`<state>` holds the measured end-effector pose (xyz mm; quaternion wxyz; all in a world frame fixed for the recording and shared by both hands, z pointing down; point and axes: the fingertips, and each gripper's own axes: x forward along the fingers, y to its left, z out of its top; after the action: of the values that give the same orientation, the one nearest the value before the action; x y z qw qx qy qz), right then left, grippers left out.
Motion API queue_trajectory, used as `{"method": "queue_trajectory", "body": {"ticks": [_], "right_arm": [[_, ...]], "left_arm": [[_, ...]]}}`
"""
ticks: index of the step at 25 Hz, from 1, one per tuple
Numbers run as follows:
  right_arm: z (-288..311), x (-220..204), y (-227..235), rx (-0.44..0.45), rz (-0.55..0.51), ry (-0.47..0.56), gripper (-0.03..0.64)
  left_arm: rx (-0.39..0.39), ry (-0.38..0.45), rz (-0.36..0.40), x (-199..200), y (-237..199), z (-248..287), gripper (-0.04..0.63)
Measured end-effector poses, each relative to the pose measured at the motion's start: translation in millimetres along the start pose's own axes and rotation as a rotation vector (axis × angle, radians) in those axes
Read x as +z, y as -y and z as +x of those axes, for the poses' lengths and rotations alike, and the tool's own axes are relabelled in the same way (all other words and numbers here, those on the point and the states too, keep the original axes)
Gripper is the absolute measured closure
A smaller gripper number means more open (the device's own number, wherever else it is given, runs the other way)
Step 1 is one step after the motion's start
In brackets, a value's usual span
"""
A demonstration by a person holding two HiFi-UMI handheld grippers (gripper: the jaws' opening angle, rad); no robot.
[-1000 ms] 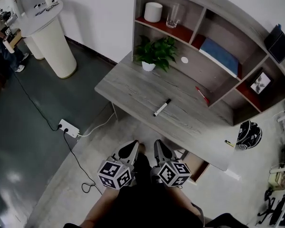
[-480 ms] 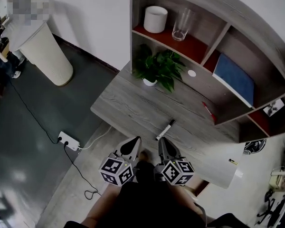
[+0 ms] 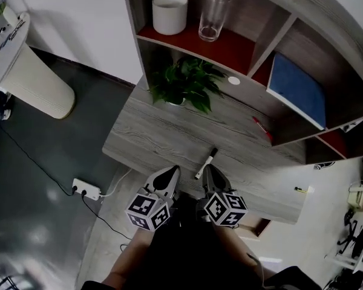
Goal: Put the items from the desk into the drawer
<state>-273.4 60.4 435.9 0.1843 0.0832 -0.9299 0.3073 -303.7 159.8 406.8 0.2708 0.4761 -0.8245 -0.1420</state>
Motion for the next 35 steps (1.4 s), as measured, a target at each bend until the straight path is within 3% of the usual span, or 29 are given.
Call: {"method": "queue_trajectory", "body": {"ticks": [7,12,20,27,33,35], "right_arm": [[13,-3,34,-0.209,0.150,0.041,0.595],[23,-18,50,-0.322,0.205,0.033,0.525],[38,-53,83,-0.567,0.164,-0.047,0.494],[49,-72,92,-0.670,0.103,-0.131,0.485],[57,-72,89,-0.718,0.041,-0.140,0.485],[55,-71,92,-0.740,0.049,-0.137,0.529]], "left_arm": [[-0.181,-0.163,0.056,-3,3,43,0.592],[-0.276,-0.262,0.111,-16,-3,72,0.592],[-0.369,-0.388,0.159,-38,-26,106,0.592],[-0.403,-0.426,0.137,-45,-35,117,0.591],[-0.439,-0.473,0.150,-55,-35,114,0.592],[-0.446,-0.485,0.149,-58,-35,114,0.591]]}}
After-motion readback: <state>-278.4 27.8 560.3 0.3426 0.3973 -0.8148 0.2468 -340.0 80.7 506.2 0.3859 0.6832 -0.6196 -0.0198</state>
